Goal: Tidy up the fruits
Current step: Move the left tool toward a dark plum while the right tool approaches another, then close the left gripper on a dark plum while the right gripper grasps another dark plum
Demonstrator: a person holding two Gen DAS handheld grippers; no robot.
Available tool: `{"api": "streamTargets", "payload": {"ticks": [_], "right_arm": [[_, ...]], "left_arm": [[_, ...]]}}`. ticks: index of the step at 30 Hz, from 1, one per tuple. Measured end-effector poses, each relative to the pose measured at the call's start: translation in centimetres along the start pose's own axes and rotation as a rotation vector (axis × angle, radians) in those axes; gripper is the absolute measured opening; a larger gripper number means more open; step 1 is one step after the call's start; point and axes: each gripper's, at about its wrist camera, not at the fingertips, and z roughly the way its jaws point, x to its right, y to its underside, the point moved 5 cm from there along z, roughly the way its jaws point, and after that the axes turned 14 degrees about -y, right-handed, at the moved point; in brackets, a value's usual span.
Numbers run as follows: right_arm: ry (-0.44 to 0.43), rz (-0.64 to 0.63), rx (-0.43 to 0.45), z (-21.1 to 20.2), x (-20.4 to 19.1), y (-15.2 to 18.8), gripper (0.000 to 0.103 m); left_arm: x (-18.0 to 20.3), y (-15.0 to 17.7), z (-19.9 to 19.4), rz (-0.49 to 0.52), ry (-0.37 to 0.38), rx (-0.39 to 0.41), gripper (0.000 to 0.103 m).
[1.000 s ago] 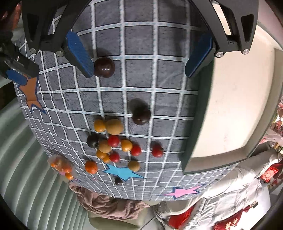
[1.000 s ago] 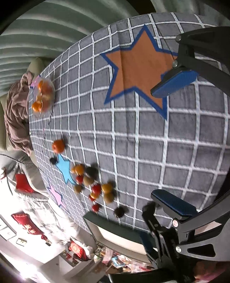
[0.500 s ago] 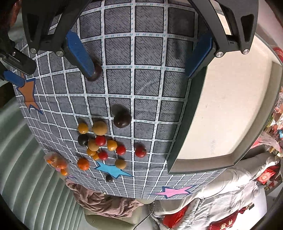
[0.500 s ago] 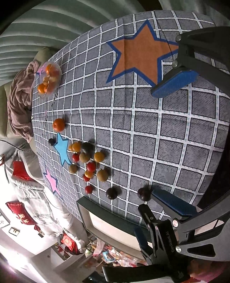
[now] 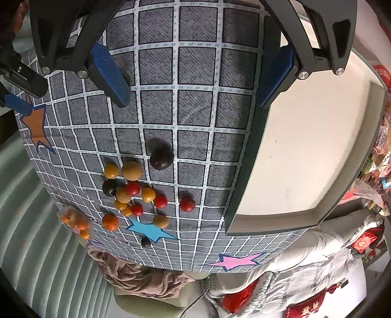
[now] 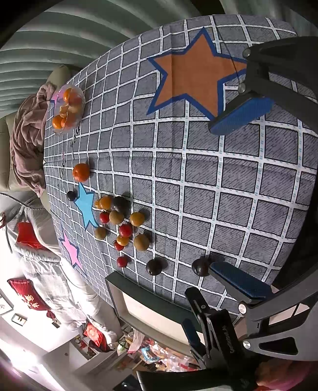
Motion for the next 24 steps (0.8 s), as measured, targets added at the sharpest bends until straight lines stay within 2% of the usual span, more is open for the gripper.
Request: {"api": "streamTargets", "payload": {"ticks": [11,24], "right_arm": [[-0.021,-0.020,-0.016,0.7,-0.6,0.3,0.103],[-0.043,-0.100,-0.062,2.4,-2.9,1.1,0.103]], "left_arm": [[-0.6,-0.3,0.9,0.027,-0.066,0.014,0.103],[1.2,-1.3,1.1,0.056,-0.057,-0.008,0.103]]}}
